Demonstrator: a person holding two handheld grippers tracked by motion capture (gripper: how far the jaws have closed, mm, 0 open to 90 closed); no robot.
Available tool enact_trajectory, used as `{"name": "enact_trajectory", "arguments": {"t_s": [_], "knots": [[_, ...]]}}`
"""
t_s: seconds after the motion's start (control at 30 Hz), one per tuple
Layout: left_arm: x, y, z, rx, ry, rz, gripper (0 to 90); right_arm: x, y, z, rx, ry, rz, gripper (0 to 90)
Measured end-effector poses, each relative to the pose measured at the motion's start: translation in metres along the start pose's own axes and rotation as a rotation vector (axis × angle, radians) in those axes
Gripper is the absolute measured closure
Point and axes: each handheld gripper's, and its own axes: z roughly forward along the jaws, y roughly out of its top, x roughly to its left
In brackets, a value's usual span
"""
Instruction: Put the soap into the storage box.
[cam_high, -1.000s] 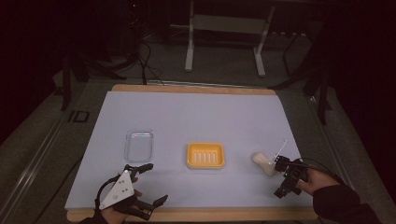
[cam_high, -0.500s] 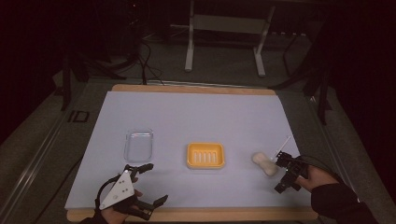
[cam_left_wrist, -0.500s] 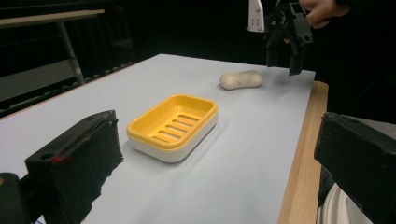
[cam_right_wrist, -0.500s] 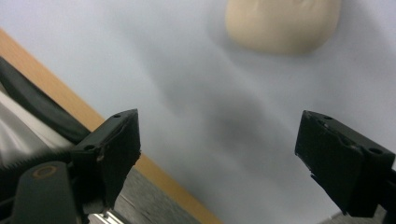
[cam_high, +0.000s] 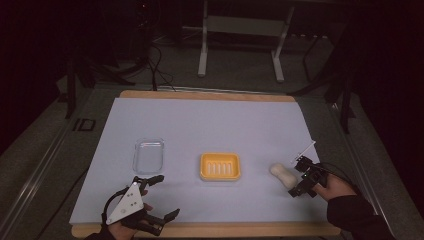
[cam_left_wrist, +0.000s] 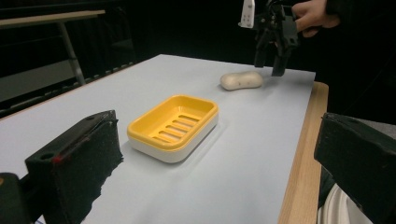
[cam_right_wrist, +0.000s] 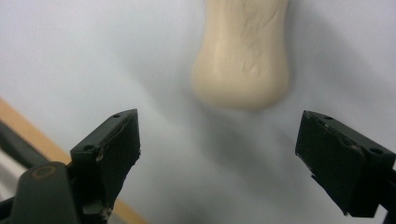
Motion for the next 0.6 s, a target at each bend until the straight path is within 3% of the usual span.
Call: {"name": "enact_trajectory", "arguments": {"t_s": [0.37,0.6], "knots": [[-0.0001,0.0000,-0.0001,-0.001,-0.002,-0.001,0.7,-0.0049,0.0053,0.0046,-0.144,0.030,0.000,13.7],[0.0000,0.0000,0.0000,-0.002,-0.003,-0.001,0.7,-0.0085,0.0084,0.0067,-0.232,0.012,-0.006,13.8]]}}
